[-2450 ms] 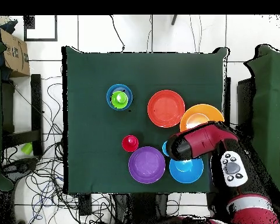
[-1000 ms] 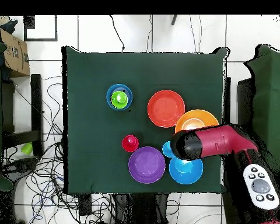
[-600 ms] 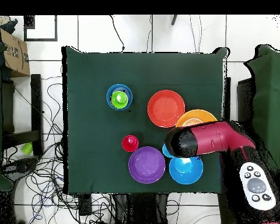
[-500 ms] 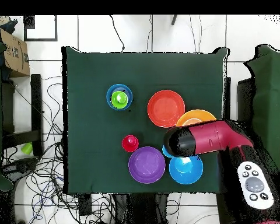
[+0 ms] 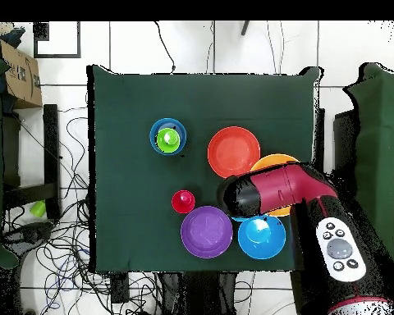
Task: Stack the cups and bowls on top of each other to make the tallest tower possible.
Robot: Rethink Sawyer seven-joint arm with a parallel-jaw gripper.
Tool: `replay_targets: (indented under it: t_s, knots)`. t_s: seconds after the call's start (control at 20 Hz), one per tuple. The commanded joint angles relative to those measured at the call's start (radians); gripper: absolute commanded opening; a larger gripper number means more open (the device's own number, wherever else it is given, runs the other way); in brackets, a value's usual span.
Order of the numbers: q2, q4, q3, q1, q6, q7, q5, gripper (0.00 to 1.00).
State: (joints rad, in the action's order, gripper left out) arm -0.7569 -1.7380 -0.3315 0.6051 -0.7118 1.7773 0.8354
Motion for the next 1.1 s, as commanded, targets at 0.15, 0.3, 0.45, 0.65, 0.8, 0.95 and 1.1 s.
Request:
replay_targets:
  t_s: [0.15,0.3,0.45,0.65,0.8,0.95,1.1]
  knots:
    - [0.110,0.054,-0.054,0.010,0.063,-0.148,0.079,1.00]
    - [0.121,0.052,-0.048,0.010,0.079,-0.136,0.090,1.00]
    - [0.140,0.063,-0.047,0.011,0.092,-0.129,0.106,1.00]
    - [0.150,0.063,-0.045,0.009,0.108,-0.114,0.116,1.00]
    - [0.157,0.069,-0.044,0.005,0.107,-0.112,0.116,1.00]
    - [0.165,0.079,-0.044,-0.001,0.107,-0.109,0.117,1.00]
    - [0.182,0.090,-0.041,-0.003,0.117,-0.105,0.125,1.00]
